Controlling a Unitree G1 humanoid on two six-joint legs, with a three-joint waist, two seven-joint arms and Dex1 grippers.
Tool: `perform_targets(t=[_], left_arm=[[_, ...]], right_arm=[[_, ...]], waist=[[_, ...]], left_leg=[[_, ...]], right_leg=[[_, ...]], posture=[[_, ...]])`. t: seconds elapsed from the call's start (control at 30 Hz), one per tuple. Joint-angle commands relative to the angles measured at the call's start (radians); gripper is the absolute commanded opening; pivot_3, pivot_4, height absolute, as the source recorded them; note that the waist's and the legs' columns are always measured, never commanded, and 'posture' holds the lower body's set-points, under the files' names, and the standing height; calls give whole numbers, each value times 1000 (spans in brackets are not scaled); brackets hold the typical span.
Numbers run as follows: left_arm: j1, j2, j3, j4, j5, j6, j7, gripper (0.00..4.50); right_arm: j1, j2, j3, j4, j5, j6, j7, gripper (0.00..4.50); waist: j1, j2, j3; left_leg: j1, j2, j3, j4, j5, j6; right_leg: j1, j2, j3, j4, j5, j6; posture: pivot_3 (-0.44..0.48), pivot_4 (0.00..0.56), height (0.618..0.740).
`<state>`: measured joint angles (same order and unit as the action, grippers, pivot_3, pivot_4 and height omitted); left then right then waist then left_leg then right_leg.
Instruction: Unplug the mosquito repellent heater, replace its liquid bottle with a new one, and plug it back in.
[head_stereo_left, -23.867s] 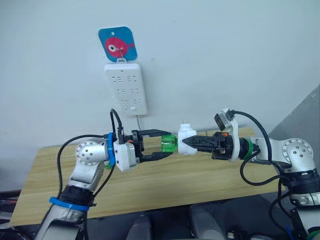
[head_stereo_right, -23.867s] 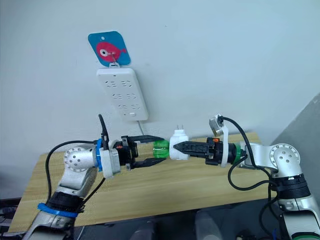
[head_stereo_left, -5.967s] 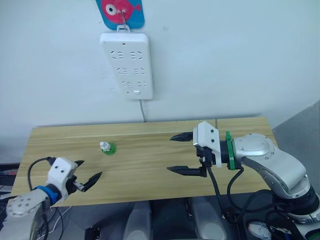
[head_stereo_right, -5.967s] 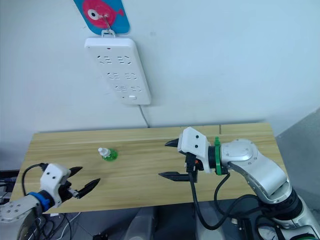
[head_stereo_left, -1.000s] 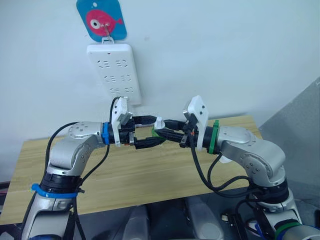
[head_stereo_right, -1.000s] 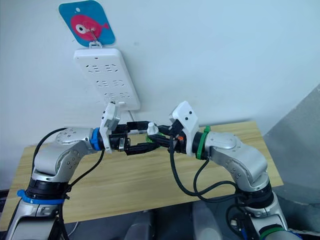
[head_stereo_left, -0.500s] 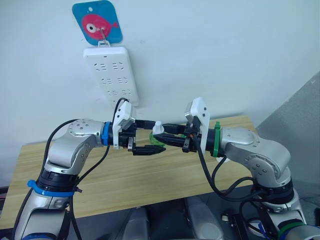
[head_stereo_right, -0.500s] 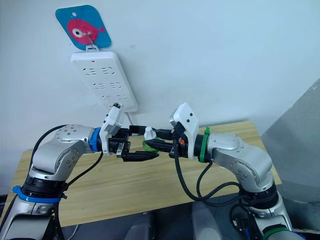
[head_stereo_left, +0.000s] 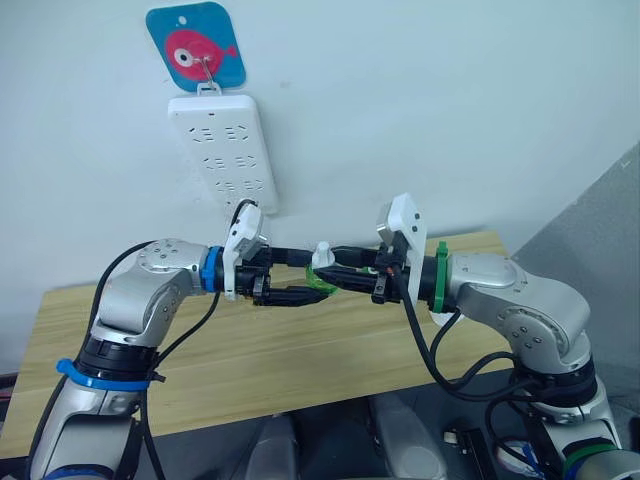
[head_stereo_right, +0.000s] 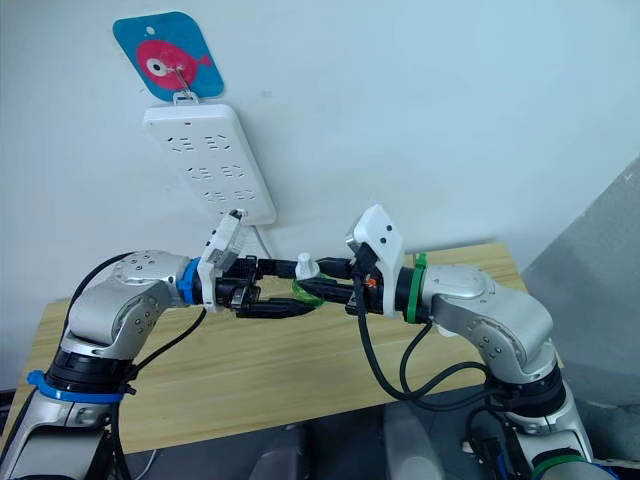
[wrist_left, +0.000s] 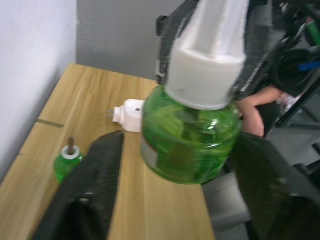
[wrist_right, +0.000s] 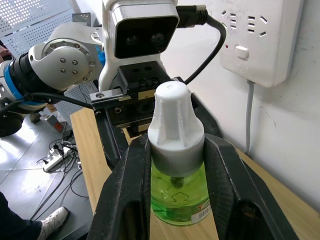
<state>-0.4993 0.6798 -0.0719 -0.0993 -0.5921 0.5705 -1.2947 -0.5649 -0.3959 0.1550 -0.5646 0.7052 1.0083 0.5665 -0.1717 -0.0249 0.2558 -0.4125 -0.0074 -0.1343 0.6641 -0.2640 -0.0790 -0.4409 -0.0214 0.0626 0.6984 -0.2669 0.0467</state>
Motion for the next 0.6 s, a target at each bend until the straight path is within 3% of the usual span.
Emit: perform_targets(t=[0.03, 0.6], left_arm=[[2, -11, 23, -46, -31, 8, 14, 2232], [32, -17, 17, -28, 16, -112, -5, 2232]], right_arm=[[-9, 4, -2, -29, 23, -19, 14, 1117], [-4, -25, 5, -40, 33, -22, 43, 1116]], waist=[[0, 0, 0], [0, 1, -12]], left_leg=[[0, 0, 0, 0, 0, 0], [0, 0, 0, 0, 0, 0]], right_leg=[[0, 0, 0, 0, 0, 0], [0, 0, 0, 0, 0, 0]], posture=[[-204, 190, 740], [-200, 179, 740]])
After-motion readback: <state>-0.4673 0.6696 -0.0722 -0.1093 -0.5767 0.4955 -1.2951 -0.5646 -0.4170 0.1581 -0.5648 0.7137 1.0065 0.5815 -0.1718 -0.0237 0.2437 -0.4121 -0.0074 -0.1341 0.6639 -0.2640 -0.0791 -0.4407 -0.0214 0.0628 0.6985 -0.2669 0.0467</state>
